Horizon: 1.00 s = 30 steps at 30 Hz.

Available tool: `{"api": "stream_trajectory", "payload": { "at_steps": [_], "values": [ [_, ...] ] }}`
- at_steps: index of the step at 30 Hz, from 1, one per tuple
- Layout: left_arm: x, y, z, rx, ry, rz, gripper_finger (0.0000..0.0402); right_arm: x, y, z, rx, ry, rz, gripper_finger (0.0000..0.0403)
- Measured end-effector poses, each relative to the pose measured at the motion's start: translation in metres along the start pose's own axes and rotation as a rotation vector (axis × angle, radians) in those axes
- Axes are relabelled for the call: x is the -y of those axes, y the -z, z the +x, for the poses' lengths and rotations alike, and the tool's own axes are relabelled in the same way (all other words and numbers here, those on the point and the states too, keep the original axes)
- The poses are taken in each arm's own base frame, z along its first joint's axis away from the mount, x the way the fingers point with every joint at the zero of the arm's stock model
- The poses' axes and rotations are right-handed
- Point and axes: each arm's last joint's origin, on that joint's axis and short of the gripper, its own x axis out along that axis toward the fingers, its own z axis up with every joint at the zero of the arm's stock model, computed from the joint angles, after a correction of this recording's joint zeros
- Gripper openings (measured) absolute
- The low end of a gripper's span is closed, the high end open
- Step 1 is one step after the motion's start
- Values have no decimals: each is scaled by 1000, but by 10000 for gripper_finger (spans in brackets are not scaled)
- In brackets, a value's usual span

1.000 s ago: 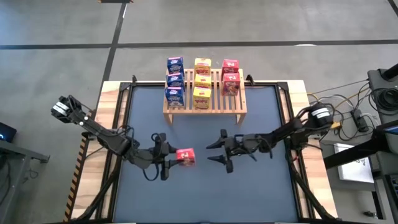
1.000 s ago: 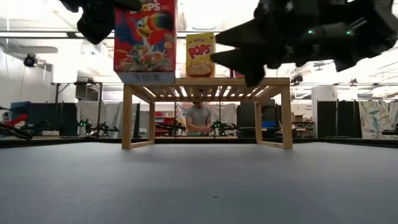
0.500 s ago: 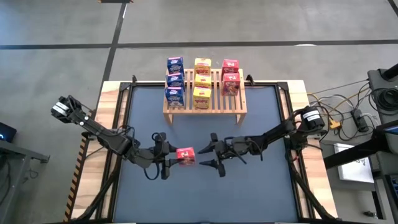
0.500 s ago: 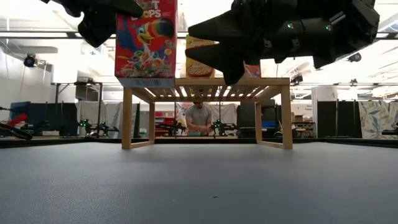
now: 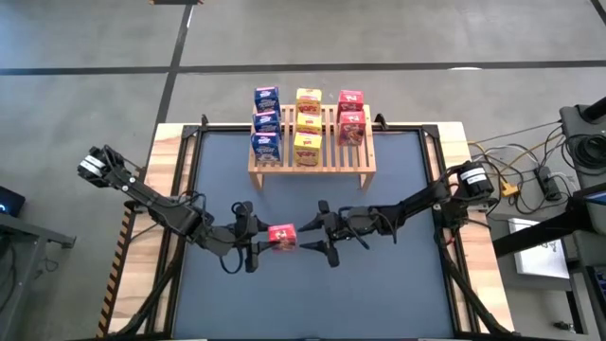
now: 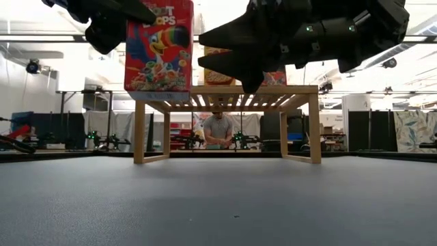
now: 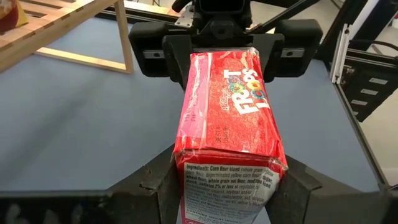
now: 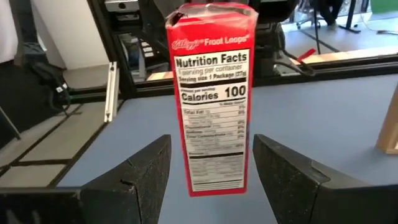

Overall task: Stack cereal on shelf
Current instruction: Put the red cereal box on the shelf aligned with the other red cereal boxes

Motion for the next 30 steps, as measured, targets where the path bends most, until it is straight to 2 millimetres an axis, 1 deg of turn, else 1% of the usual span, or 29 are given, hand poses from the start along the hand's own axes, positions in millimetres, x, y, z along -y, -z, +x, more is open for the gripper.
{"api": "stream_trajectory", "payload": {
  "at_steps": [3,6,14,16,18,20,22,25,30],
  "values": [
    [0,0,0,-1,0,1,162,0,0,0,-2,-2,-5,215],
    [0,0,0,-2,0,1,162,0,1,0,-6,-1,-5,195],
    [0,0,0,-5,7,1,162,0,3,0,-34,4,-6,72],
    [0,0,0,-10,17,1,162,1,6,0,-61,7,-6,54],
    [1,0,0,-11,20,1,162,1,7,0,-76,10,2,47],
    [1,0,0,-11,20,1,162,1,7,-1,-76,10,5,53],
    [1,0,0,-11,20,1,162,0,6,-1,-75,5,-11,73],
    [1,0,0,-11,20,1,162,0,6,-1,-77,-16,-24,124],
    [1,0,0,-11,20,1,162,0,5,-1,-73,-11,-5,230]
  ]
}}
